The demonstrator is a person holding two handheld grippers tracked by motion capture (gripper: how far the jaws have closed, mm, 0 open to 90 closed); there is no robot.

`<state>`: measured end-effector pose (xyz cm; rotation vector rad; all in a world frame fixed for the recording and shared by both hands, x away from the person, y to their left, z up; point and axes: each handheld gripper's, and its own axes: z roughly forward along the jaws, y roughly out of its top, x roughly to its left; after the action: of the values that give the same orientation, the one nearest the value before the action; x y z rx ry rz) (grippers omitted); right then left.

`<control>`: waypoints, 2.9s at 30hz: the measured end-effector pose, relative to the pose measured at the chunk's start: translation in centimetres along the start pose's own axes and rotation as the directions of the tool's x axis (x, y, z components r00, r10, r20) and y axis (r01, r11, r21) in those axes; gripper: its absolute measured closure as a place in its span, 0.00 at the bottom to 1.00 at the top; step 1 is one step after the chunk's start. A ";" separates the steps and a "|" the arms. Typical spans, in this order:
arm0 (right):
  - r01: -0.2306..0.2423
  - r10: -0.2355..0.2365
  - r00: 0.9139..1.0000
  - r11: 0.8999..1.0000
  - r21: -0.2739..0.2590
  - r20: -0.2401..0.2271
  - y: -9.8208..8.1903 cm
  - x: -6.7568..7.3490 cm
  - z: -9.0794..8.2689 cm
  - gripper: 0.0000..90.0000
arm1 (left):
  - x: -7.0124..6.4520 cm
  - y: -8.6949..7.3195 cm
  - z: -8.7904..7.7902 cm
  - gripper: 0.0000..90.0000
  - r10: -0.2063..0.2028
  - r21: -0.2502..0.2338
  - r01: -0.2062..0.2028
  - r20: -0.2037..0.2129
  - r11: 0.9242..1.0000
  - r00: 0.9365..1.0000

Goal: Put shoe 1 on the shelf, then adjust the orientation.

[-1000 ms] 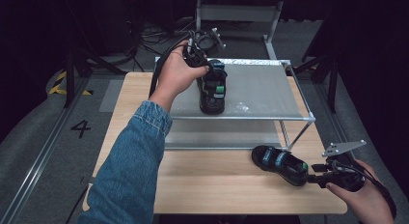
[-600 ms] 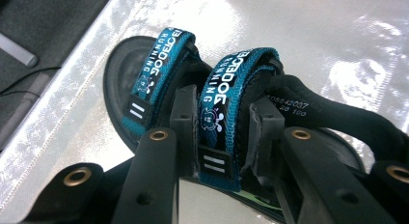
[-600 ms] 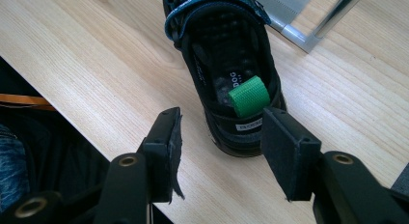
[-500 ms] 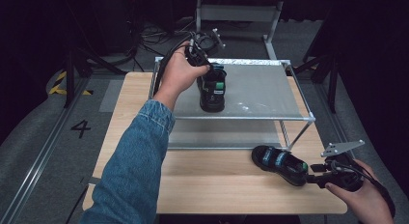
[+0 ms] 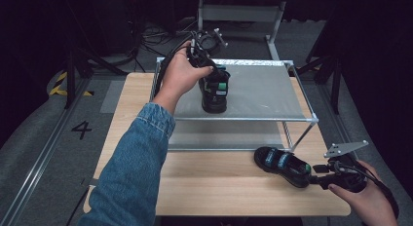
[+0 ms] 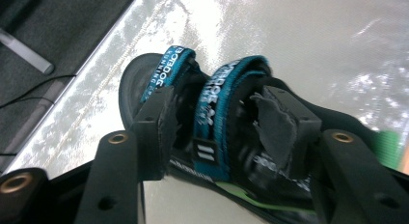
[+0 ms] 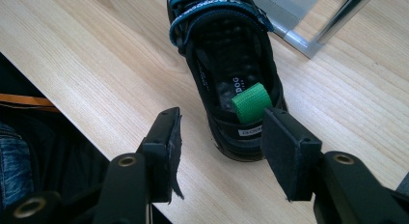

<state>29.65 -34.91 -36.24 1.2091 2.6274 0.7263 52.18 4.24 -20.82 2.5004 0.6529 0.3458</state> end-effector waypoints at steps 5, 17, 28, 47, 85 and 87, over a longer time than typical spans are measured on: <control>-0.008 0.008 1.000 1.000 0.007 0.000 0.1 -0.3 0.2 0.55 | -0.7 -0.2 -1.7 0.59 0.004 -0.028 -0.004 0.003 1.000 1.000; 0.011 -0.011 1.000 1.000 0.020 -0.013 1.3 -0.4 0.9 0.55 | -4.0 -2.9 -5.9 0.60 0.009 -0.006 -0.009 0.037 1.000 0.999; 0.012 -0.012 1.000 0.999 0.032 -0.017 2.3 -0.5 1.0 0.55 | -6.5 -9.0 -6.6 0.60 -0.044 0.035 0.042 0.055 0.999 0.998; -0.028 0.028 0.999 0.999 0.047 0.017 2.0 -1.5 0.4 0.62 | -8.8 -16.6 -5.6 0.58 -0.093 0.040 0.090 0.060 0.995 0.994; 0.106 -0.100 0.993 0.989 0.105 -0.064 4.6 3.5 1.9 0.95 | -9.1 -21.4 -3.1 0.57 -0.178 0.065 0.173 0.080 0.983 0.981; 0.118 -0.111 0.991 0.988 0.100 -0.077 4.8 3.9 2.1 0.95 | -9.0 -21.4 -3.0 0.57 -0.180 0.069 0.174 0.084 0.982 0.980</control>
<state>31.02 -28.58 -35.44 1.0652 2.7981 0.6298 35.27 16.80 -31.14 2.4758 0.8542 0.1489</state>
